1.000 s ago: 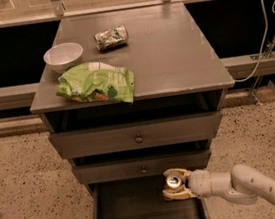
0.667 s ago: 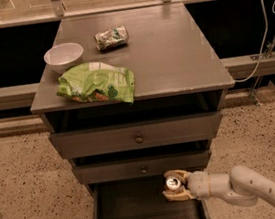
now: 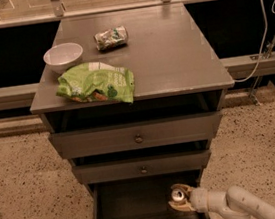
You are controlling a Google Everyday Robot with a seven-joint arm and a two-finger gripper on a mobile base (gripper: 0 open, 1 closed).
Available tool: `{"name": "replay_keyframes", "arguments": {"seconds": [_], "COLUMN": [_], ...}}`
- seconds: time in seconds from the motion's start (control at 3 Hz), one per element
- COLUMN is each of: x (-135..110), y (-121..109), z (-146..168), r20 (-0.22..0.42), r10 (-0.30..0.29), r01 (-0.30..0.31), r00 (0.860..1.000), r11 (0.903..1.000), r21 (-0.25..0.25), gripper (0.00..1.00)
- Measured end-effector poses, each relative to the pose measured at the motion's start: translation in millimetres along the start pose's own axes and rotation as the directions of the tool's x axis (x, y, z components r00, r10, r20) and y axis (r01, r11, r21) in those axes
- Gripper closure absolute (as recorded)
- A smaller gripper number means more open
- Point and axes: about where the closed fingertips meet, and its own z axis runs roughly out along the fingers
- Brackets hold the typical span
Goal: Place orange can into bottom drawer
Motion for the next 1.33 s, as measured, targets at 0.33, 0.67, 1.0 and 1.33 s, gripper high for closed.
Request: {"name": "replay_keyframes", "arguments": {"seconds": [0.33, 0.67, 1.0, 1.33], "x": [58.8, 95.0, 98.7, 97.9], "y": [-6.3, -11.2, -16.9, -15.1], "z": [17.6, 30.1, 29.8, 32.2], "r20": [0.001, 0.009, 0.008, 0.010], "r10": [0.048, 0.097, 0.095, 0.096], "r01": [-0.048, -0.097, -0.095, -0.096], "r00": [0.999, 0.995, 0.995, 0.995], "r11": [0.9988, 0.9953, 0.9955, 0.9954], "r21": [-0.008, -0.005, 0.007, 0.002], "gripper": [0.73, 0.51, 0.27, 0.04]}}
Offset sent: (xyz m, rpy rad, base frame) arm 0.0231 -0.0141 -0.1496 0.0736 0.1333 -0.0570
